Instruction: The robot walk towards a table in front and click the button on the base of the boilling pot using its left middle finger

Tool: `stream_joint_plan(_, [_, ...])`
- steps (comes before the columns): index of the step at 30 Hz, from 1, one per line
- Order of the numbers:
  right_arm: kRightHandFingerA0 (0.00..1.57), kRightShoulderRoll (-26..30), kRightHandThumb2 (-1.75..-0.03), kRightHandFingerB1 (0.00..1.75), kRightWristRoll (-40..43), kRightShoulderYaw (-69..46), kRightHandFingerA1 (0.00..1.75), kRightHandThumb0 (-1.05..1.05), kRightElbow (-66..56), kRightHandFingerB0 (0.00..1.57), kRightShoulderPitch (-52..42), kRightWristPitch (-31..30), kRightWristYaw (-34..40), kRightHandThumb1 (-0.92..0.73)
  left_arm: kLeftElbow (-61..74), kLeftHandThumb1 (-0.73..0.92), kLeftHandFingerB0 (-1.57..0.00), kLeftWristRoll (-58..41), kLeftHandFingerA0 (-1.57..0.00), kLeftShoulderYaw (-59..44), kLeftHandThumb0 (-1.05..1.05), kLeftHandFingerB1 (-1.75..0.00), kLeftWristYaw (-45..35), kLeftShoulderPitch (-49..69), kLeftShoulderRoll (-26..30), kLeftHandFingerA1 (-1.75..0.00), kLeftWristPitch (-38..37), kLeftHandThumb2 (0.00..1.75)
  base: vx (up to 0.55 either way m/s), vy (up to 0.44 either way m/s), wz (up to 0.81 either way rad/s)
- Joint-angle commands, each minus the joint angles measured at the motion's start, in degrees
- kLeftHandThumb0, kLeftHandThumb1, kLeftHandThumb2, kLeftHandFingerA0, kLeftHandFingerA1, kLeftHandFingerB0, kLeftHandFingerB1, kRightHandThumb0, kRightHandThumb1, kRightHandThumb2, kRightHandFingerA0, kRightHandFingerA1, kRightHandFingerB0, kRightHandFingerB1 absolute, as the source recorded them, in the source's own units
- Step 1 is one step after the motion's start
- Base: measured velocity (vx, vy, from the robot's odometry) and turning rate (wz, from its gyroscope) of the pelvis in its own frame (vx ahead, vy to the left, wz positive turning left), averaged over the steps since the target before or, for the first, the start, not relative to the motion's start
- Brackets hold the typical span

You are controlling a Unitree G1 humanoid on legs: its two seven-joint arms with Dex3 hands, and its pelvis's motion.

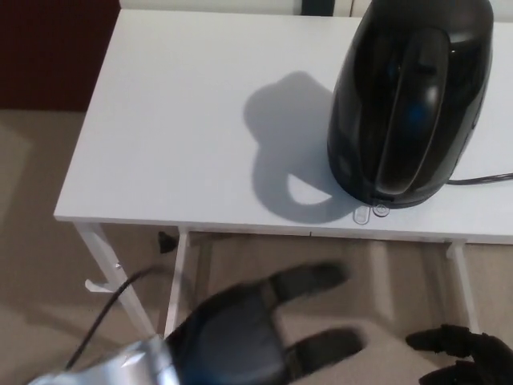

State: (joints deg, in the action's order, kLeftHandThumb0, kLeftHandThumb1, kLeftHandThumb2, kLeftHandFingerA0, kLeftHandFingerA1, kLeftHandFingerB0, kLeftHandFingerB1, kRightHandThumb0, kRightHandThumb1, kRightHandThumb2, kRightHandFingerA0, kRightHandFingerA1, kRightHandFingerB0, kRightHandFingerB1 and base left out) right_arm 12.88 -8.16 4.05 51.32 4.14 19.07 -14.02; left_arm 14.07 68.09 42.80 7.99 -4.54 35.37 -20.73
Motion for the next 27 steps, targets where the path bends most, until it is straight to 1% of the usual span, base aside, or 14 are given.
stream_joint_plan(1, [0.58,-0.77,-0.57,0.43,1.07,-1.6,0.54,-0.1,0.12,0.35,0.18,-4.99,2.69,-0.62,-2.76,0.48,-0.12,-4.26,-0.19,-4.41,-0.78,-0.28,5.97,8.52,4.15,-0.31,-2.97,0.56,0.0,0.0,0.0])
stream_joint_plan(2, [0.49,-0.51,-0.89,0.53,0.91,-1.58,0.65,-0.07,-1.03,0.23,-0.41,-5.67,2.38,-0.46,-4.25,0.19,0.0,-7.48,0.0,-7.13,-0.37,-0.49,6.18,12.58,5.51,-0.49,-2.21,0.85,0.0,0.0,0.0])
stream_joint_plan(3, [0.56,-0.4,-0.59,0.42,1.36,-1.96,0.56,-0.09,-1.12,0.32,-0.64,-5.5,1.96,-0.66,-5.11,0.21,0.0,-7.96,0.0,-8.39,-0.37,-0.49,6.23,14.41,5.42,-0.5,-1.42,0.86,0.0,0.0,0.0])
stream_joint_plan(4, [0.47,-0.44,-0.89,0.53,1.0,-1.78,0.64,-0.07,-1.25,0.23,-0.98,-5.47,2.27,-0.45,-7.4,0.21,0.0,-9.35,0.0,-10.2,-0.36,-0.49,7.78,16.53,5.3,-0.49,-1.41,0.85,0.0,0.0,0.0])
stream_joint_plan(7, [0.46,-0.64,-0.89,0.52,0.8,-1.67,0.64,-0.09,-1.69,0.21,-1.62,-6.78,2.46,-0.46,-15.79,0.25,0.0,-12.9,0.0,-14.73,-0.35,-0.48,10.61,20.15,3.66,-0.48,-1.99,0.87,0.0,0.0,0.0])
stream_joint_plan(9, [0.47,-0.6,-0.89,0.52,0.78,-1.63,0.64,-0.1,-1.61,0.21,-1.86,-7.1,2.45,-0.46,-21.66,0.45,-0.06,-15.43,-0.15,-16.43,-0.71,-0.32,11.66,20.57,2.15,-0.41,-3.21,0.78,0.0,0.0,0.0])
stream_joint_plan(11, [0.48,-0.23,-0.89,0.52,0.31,-1.36,0.65,-0.11,-1.35,0.21,-1.99,-6.47,2.73,-0.46,-28.83,0.31,0.0,-19.29,0.0,-18.45,-0.35,-0.48,10.39,20.14,0.23,-0.48,-3.49,0.9,0.0,0.0,0.0])
stream_joint_plan(12, [0.49,-0.15,-0.89,0.53,0.27,-1.39,0.65,-0.11,-1.3,0.22,-2.77,-6.23,2.98,-0.45,-32.15,0.46,-0.07,-20.56,-0.15,-19.27,-0.69,-0.32,10.79,20.35,-0.72,-0.41,-3.87,0.77,0.0,0.0,0.0])
stream_joint_plan(13, [0.49,-0.06,-0.88,0.53,0.31,-1.48,0.65,-0.11,-1.05,0.23,-3.05,-5.95,3.15,-0.44,-34.29,0.56,-0.1,-21.49,-0.22,-19.84,-0.65,-0.26,10.47,20.19,-1.43,-0.31,-3.9,0.57,0.0,0.0,0.0])
stream_joint_plan(14, [0.45,0.21,-0.89,0.53,0.42,-1.69,0.63,-0.1,-0.55,0.22,-3.7,-5.53,3.26,-0.45,-39.69,0.33,0.0,-23.95,0.0,-21.26,-0.34,-0.48,9.37,19.61,-2.86,-0.48,-3.78,0.91,0.0,0.0,0.0])
stream_joint_plan(18, [0.44,0.84,-0.89,0.53,1.18,-2.57,0.63,-0.1,-0.07,0.22,-6.02,-4.56,3.13,-0.46,-51.92,0.33,0.0,-29.25,0.0,-25.15,-0.34,-0.48,5.57,17.17,-6.35,-0.47,-3.39,0.91,0.0,0.0,0.0])
stream_joint_plan(19, [0.44,0.88,-0.89,0.52,1.27,-2.81,0.63,-0.11,-0.21,0.22,-6.77,-4.25,3.53,-0.46,-57.76,0.44,-0.06,-35.44,-0.2,-29.0,-0.63,-0.32,1.99,16.09,-8.47,-0.44,-4.48,0.74,0.0,0.0,0.0])
stream_joint_plan(22, [0.48,0.67,-0.89,0.53,2.11,-3.78,0.65,-0.11,0.56,0.24,-8.32,-3.35,4.04,-0.45,-65.39,0.34,0.0,-44.07,-0.03,-35.95,-0.33,-0.48,-6.63,14.61,-11.13,-0.49,-3.58,0.91,0.0,0.0,0.0])
stream_joint_plan(27, [0.45,0.99,-0.88,0.54,2.34,-4.56,0.63,-0.11,1.51,0.25,-10.76,-1.64,4.62,-0.44,-71.19,0.35,0.0,-48.43,-0.02,-41.73,-0.33,-0.48,-13.54,12.7,-12.88,-0.5,-2.1,0.91,0.0,0.0,0.0])
